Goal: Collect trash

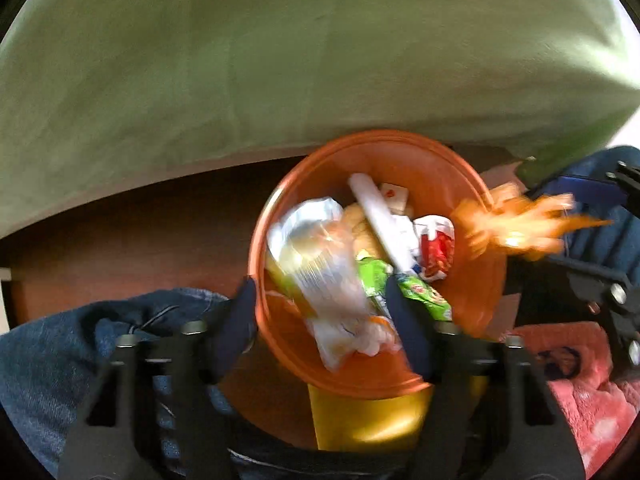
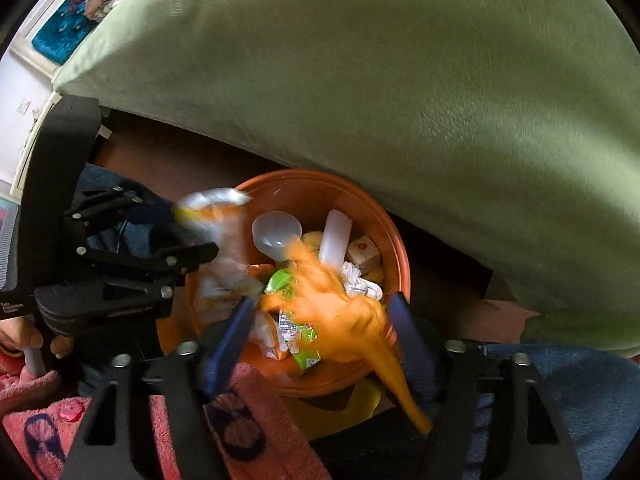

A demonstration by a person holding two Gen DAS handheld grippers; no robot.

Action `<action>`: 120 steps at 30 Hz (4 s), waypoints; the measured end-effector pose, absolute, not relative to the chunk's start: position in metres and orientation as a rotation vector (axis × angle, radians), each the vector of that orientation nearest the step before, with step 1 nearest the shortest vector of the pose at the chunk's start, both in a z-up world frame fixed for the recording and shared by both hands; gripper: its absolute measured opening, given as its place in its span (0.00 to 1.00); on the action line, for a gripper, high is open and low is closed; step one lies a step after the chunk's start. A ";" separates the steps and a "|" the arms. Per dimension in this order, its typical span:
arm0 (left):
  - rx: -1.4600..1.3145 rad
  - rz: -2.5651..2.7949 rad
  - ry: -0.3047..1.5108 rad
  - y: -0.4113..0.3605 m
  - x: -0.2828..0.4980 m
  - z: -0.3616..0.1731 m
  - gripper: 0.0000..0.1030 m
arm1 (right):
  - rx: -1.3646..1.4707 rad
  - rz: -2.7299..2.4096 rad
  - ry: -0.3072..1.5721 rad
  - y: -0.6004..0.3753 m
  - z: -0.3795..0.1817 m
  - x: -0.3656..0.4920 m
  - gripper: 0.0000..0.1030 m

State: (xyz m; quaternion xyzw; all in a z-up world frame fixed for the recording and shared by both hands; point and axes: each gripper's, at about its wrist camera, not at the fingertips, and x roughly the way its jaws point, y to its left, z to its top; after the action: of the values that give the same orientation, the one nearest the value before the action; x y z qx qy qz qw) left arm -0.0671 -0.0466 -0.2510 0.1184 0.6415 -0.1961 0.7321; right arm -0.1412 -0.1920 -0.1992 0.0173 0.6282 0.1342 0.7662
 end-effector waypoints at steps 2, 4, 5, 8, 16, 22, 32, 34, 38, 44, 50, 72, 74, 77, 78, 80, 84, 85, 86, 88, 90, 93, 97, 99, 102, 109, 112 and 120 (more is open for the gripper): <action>0.255 -0.423 1.404 -0.045 -0.074 -0.252 0.66 | 0.030 0.287 1.349 -0.192 -0.195 -0.140 0.78; 0.257 -0.411 1.396 -0.044 -0.073 -0.250 0.66 | 0.040 0.280 1.342 -0.194 -0.192 -0.143 0.78; 0.256 -0.410 1.394 -0.044 -0.073 -0.249 0.66 | 0.046 0.277 1.340 -0.195 -0.190 -0.145 0.78; 0.258 -0.414 1.386 -0.043 -0.076 -0.244 0.69 | 0.056 0.268 1.334 -0.199 -0.188 -0.147 0.78; 0.272 -0.389 1.340 -0.040 -0.081 -0.223 0.70 | 0.084 0.263 1.324 -0.208 -0.182 -0.146 0.78; 0.257 -0.369 1.259 -0.032 -0.080 -0.188 0.70 | 0.099 0.271 1.288 -0.210 -0.163 -0.144 0.78; 0.157 -0.347 1.029 -0.019 -0.057 -0.093 0.77 | 0.070 0.286 1.066 -0.214 -0.073 -0.130 0.81; 0.144 -0.323 0.988 -0.016 -0.051 -0.080 0.80 | 0.066 0.268 1.014 -0.218 -0.056 -0.123 0.83; 0.110 -0.294 0.914 -0.012 -0.037 -0.052 0.80 | 0.069 0.223 0.928 -0.227 -0.031 -0.107 0.84; 0.093 -0.248 0.820 -0.017 -0.012 -0.019 0.80 | 0.089 0.173 0.797 -0.234 0.008 -0.080 0.85; 0.061 -0.207 0.708 -0.016 0.011 0.017 0.87 | 0.106 0.175 0.685 -0.236 0.040 -0.058 0.90; 0.016 -0.124 0.556 -0.026 0.069 0.059 0.89 | 0.079 0.097 0.484 -0.223 0.082 -0.003 0.95; 0.018 -0.121 0.555 -0.025 0.067 0.060 0.89 | 0.081 0.106 0.481 -0.221 0.084 -0.005 0.95; 0.019 -0.117 0.547 -0.024 0.063 0.061 0.89 | 0.085 0.108 0.479 -0.220 0.085 -0.008 0.95; 0.020 -0.116 0.545 -0.024 0.061 0.062 0.89 | 0.085 0.106 0.478 -0.220 0.085 -0.009 0.95; 0.020 -0.115 0.540 -0.023 0.058 0.064 0.89 | 0.086 0.106 0.478 -0.220 0.085 -0.010 0.95; 0.014 -0.113 0.527 -0.022 0.052 0.069 0.89 | 0.088 0.107 0.476 -0.219 0.086 -0.014 0.95; 0.011 -0.113 0.525 -0.022 0.050 0.070 0.89 | 0.088 0.105 0.477 -0.219 0.086 -0.015 0.95; 0.007 -0.114 0.523 -0.021 0.048 0.071 0.89 | 0.087 0.105 0.477 -0.218 0.087 -0.016 0.95; 0.005 -0.114 0.521 -0.021 0.047 0.073 0.89 | 0.083 0.102 0.480 -0.217 0.086 -0.019 0.95; 0.006 -0.113 0.518 -0.021 0.045 0.074 0.89 | 0.084 0.102 0.482 -0.217 0.085 -0.021 0.95; 0.008 -0.114 0.514 -0.021 0.043 0.075 0.89 | 0.086 0.101 0.482 -0.216 0.086 -0.024 0.95; 0.008 -0.113 0.515 -0.021 0.042 0.075 0.89 | 0.086 0.100 0.481 -0.217 0.086 -0.026 0.95; 0.007 -0.114 0.515 -0.021 0.041 0.075 0.89 | 0.087 0.098 0.481 -0.217 0.086 -0.028 0.95; 0.010 -0.114 0.511 -0.022 0.037 0.077 0.89 | 0.085 0.097 0.482 -0.217 0.086 -0.028 0.95; 0.015 -0.117 0.504 -0.022 0.034 0.079 0.89 | 0.084 0.101 0.485 -0.216 0.087 -0.032 0.95; 0.014 -0.117 0.500 -0.022 0.033 0.079 0.89 | 0.089 0.097 0.483 -0.216 0.088 -0.033 0.95; 0.020 -0.118 0.496 -0.024 0.032 0.080 0.89 | 0.092 0.094 0.481 -0.217 0.089 -0.034 0.95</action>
State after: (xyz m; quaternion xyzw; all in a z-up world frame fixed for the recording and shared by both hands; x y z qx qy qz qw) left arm 0.0318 -0.0239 0.0801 0.0099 0.2453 -0.0584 0.9676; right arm -0.0343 -0.2168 0.0886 0.0457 0.2381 0.0468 0.9690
